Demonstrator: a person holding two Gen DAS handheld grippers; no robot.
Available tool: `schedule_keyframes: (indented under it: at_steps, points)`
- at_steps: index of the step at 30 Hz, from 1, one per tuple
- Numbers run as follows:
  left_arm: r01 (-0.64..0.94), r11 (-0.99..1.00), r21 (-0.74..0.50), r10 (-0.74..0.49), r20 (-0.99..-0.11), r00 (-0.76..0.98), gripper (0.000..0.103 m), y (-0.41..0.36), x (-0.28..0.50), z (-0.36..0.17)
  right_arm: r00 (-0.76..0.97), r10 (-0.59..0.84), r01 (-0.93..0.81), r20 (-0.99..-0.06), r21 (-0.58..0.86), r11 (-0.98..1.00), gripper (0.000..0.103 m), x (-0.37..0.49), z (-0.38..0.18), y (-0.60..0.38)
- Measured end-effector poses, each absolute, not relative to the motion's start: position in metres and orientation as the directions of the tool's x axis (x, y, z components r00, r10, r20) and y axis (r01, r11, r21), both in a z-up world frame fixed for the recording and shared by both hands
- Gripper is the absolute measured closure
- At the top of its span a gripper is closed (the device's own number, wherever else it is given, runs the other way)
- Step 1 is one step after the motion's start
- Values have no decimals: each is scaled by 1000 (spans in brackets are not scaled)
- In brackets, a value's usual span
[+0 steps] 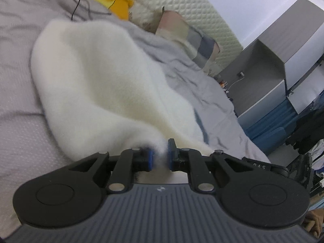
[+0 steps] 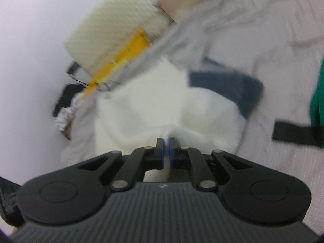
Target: Fold large clothes
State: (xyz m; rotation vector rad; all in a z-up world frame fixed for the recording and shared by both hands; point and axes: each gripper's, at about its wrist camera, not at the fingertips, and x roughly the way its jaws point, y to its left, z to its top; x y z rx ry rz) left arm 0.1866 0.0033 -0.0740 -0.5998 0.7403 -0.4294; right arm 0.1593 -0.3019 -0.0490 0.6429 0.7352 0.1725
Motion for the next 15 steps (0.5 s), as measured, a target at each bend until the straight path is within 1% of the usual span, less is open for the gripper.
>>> schedule_keyframes:
  at_steps: [4,7,10,15]
  points:
    - [108,729,-676,-566,-507,650,87,6,216,-106,730,355,89,-584,596,798,94,175,-75,-304]
    - [100,739,-667,-556,-518,650,86,6,228,-124,717,362,110,-595,610,784,93,183,-89,-302]
    - [74,726,-683,-554,-518,652,83,10,237,-139,716,346,111,-607,588,801,93,195,-96,-297]
    - [43,700,-713,-566,-518,641,83,17,256,-158,706,356,103,-613,586,804,93,206,-105,-297]
